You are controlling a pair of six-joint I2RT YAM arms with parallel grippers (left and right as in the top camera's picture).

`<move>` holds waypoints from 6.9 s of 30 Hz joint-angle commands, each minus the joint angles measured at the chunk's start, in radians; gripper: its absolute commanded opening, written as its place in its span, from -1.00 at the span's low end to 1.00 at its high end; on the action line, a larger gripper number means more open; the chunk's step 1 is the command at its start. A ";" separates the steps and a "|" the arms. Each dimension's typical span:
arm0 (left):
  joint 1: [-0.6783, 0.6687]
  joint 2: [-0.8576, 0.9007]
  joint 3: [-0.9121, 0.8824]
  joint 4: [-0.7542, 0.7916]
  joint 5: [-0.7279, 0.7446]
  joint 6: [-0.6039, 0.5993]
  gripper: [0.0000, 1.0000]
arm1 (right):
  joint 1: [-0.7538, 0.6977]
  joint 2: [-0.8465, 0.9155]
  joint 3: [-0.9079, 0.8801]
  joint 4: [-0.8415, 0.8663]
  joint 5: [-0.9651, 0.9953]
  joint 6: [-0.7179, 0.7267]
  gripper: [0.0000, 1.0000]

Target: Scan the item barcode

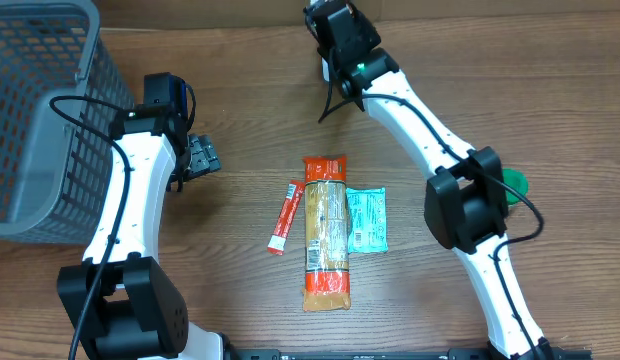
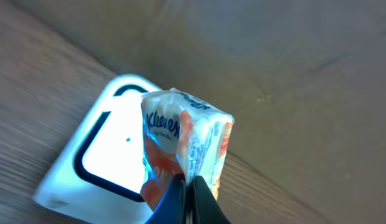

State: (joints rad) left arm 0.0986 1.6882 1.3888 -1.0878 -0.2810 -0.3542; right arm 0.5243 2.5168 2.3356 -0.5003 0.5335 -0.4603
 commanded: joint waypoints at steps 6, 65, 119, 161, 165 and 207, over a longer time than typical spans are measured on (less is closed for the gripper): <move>-0.001 -0.021 0.018 0.000 -0.006 0.026 1.00 | 0.014 0.079 0.011 0.064 0.076 -0.230 -0.93; -0.001 -0.021 0.018 0.000 -0.006 0.026 1.00 | -0.523 -0.684 -0.971 -0.563 -0.693 0.609 -0.93; -0.001 -0.021 0.018 0.000 -0.006 0.026 0.99 | -0.047 -0.682 -1.124 -0.360 -0.795 0.486 0.79; -0.001 -0.021 0.018 0.000 -0.006 0.026 1.00 | -0.049 -0.675 -1.268 -0.216 -0.409 0.593 0.91; -0.001 -0.021 0.018 0.000 -0.006 0.026 1.00 | -0.049 -0.689 -1.266 -0.296 -0.281 0.734 0.94; -0.001 -0.021 0.018 0.000 -0.006 0.026 1.00 | -0.048 -0.870 -1.401 -0.168 -1.004 0.616 -0.92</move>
State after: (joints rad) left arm 0.0986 1.6882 1.3888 -1.0882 -0.2810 -0.3542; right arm 0.4782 1.6077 0.9459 -0.6788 -0.4679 0.1604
